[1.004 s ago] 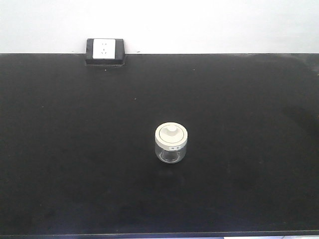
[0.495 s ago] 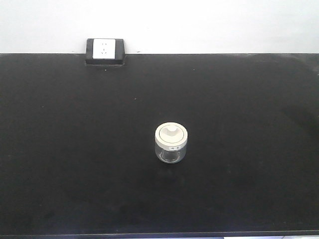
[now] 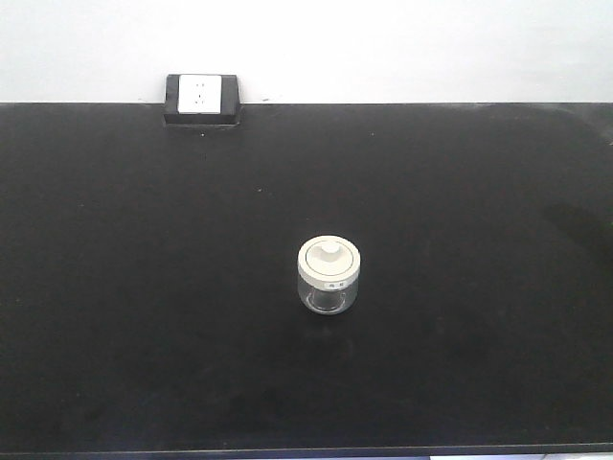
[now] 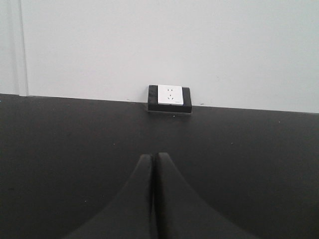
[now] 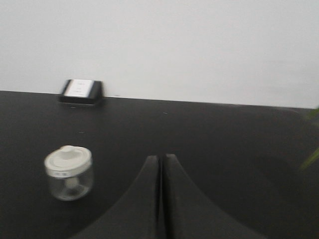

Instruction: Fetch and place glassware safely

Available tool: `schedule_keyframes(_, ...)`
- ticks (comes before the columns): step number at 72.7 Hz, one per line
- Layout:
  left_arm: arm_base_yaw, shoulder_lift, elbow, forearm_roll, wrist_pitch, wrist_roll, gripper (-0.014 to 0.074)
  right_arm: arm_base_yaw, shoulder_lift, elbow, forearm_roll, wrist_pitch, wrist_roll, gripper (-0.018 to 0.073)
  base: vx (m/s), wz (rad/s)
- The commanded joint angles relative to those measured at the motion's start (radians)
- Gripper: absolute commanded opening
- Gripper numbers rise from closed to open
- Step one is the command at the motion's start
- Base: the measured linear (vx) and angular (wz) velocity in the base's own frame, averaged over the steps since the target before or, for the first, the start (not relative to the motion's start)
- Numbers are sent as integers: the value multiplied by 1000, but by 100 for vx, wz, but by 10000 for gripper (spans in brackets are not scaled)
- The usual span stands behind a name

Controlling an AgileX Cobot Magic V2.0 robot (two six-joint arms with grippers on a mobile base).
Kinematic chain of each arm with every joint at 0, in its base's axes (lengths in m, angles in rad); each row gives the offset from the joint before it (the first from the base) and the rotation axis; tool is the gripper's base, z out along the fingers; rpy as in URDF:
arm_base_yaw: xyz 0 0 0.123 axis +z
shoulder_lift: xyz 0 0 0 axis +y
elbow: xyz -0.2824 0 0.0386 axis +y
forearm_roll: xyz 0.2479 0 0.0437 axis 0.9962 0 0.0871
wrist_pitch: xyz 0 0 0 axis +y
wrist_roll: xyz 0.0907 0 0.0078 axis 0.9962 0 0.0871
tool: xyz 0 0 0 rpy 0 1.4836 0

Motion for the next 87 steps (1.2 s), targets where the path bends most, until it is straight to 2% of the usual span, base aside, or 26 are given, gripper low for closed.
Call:
schedule_keyframes(1, 4, -17, 31, -8, -76, -5, -7, -103, 25, 30, 39, -113, -61, -8, 0, 0)
schedule_keyframes(10, 4, -17, 31, -8, -76, -5, -7, -237, 21, 148, 132, -254, -138, -8, 0, 0)
schedule_keyframes(21, 4, -17, 31, -8, -76, -5, -7, -364, 21, 288, 279, -432, -199, -8, 0, 0)
schedule_keyframes(29, 4, -17, 31, -8, -76, -5, -7, -411, 21, 364, 277, -506, -186, -8, 0, 0)
schedule_keyframes(41, 4, -17, 31, -8, -76, -5, -7, -385, 21, 437, 177, -622, -117, -8, 0, 0)
schedule_keyframes(48, 4, -17, 31, -8, -76, -5, -7, -346, 21, 436, 140, -624, -99, -8, 0, 0)
schedule_keyframes(67, 4, -17, 31, -8, -76, -5, -7, -242, 21, 436, 138, -621, -103, -8, 0, 0)
schedule_keyframes(87, 4, -17, 31, -8, -76, -5, -7, -228, 21, 436, 143, -620, -102, -8, 0, 0)
